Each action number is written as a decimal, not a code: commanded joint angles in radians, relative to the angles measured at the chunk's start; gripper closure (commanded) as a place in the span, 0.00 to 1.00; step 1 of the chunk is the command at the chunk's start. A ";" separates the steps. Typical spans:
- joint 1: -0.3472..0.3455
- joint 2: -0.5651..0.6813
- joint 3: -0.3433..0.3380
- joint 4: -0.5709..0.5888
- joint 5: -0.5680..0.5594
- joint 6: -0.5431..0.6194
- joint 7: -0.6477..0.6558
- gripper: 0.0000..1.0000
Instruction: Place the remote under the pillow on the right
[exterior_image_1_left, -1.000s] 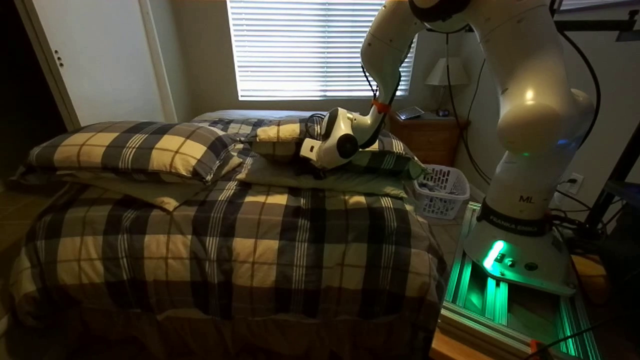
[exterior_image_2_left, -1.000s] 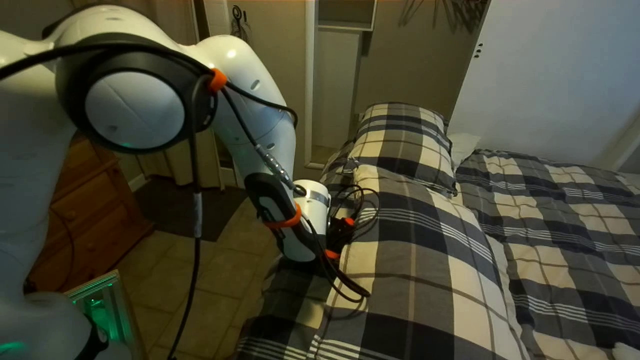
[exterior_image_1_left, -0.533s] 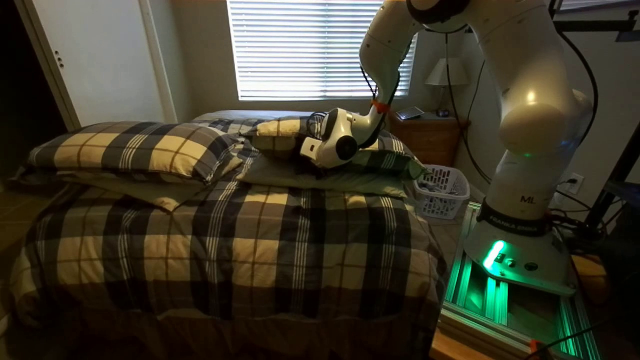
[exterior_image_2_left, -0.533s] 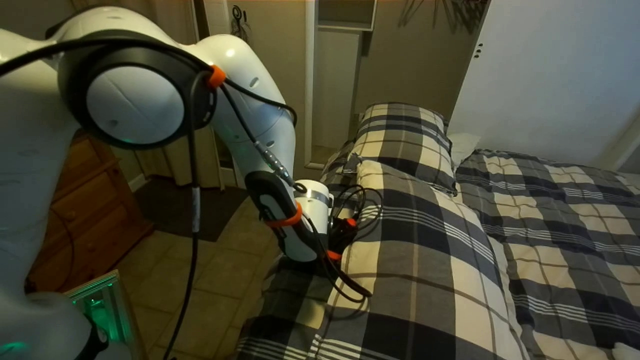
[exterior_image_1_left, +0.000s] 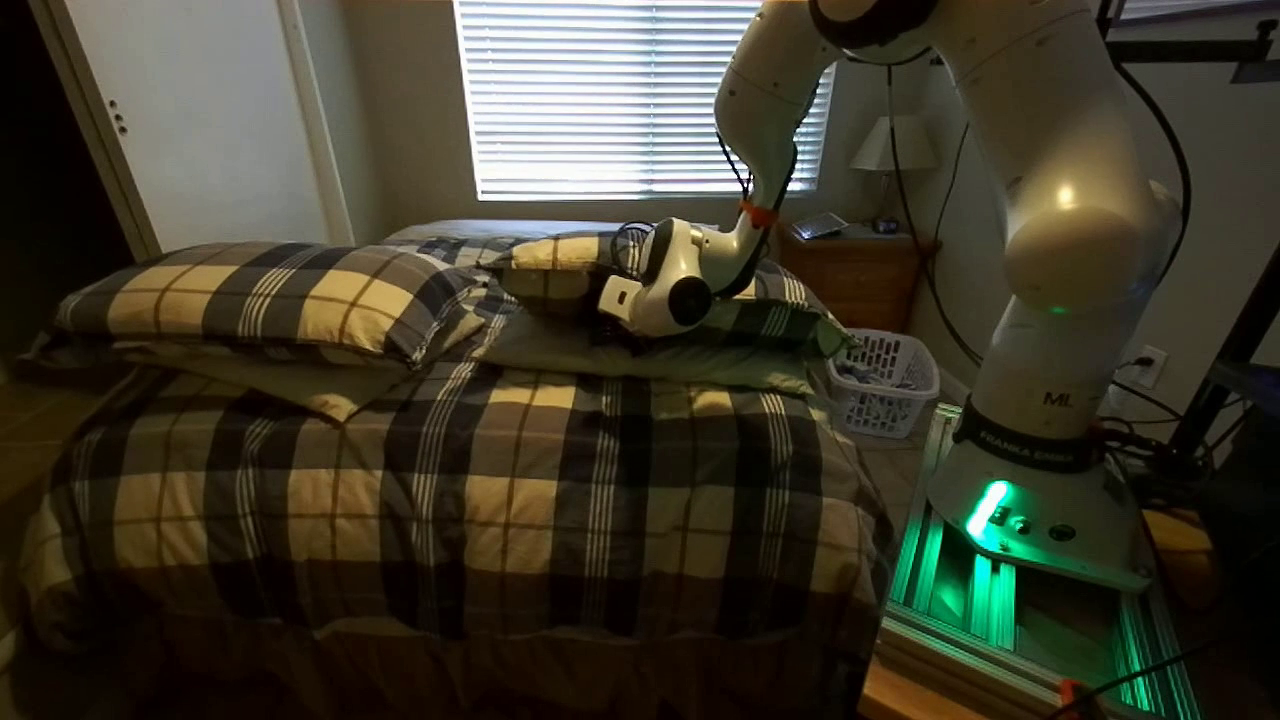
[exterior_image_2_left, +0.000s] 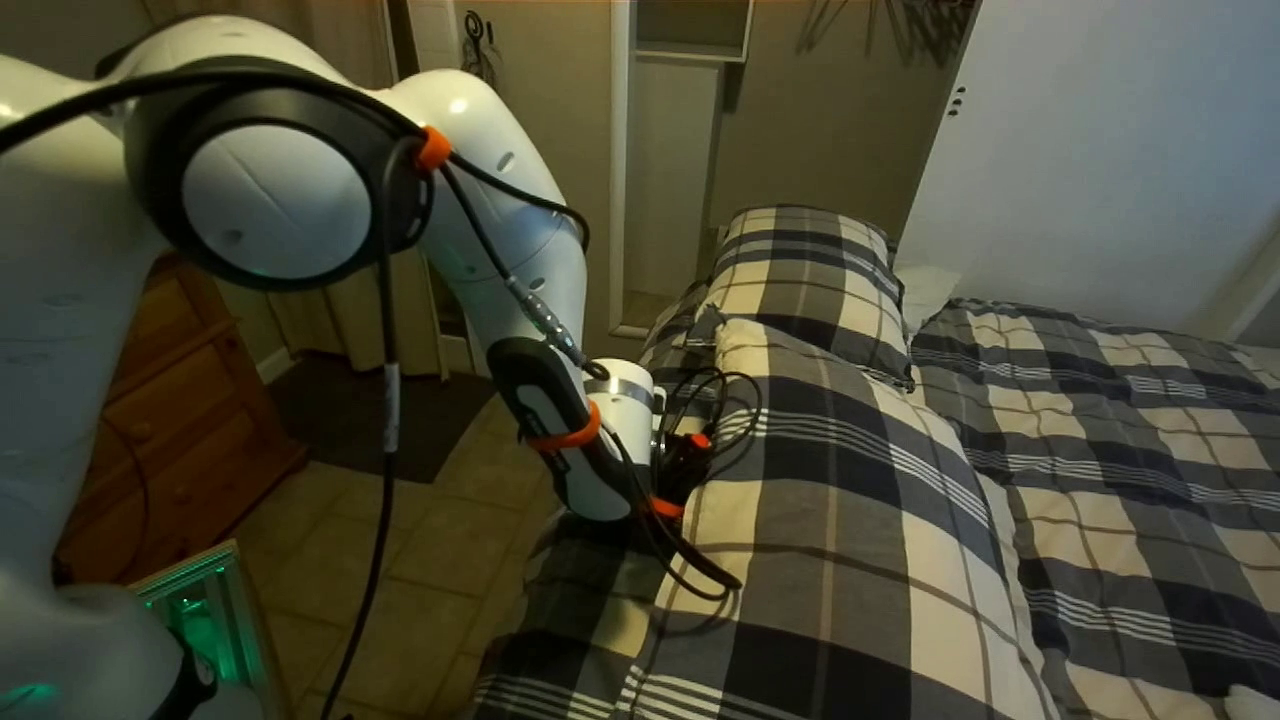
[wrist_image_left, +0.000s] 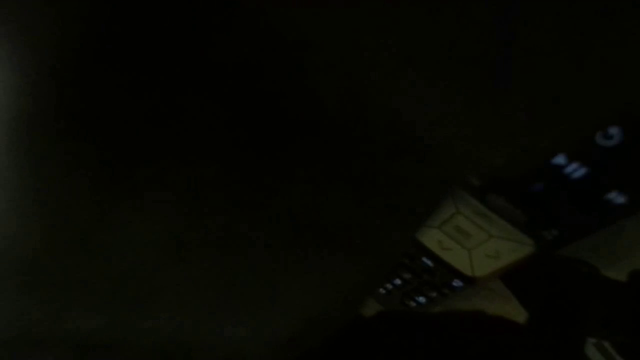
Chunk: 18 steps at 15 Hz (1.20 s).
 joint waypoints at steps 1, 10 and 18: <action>0.036 -0.042 -0.025 -0.028 0.031 -0.060 -0.015 0.00; 0.066 -0.043 -0.022 -0.028 0.271 -0.038 -0.073 0.00; 0.105 -0.096 -0.025 -0.071 0.549 -0.066 -0.124 0.00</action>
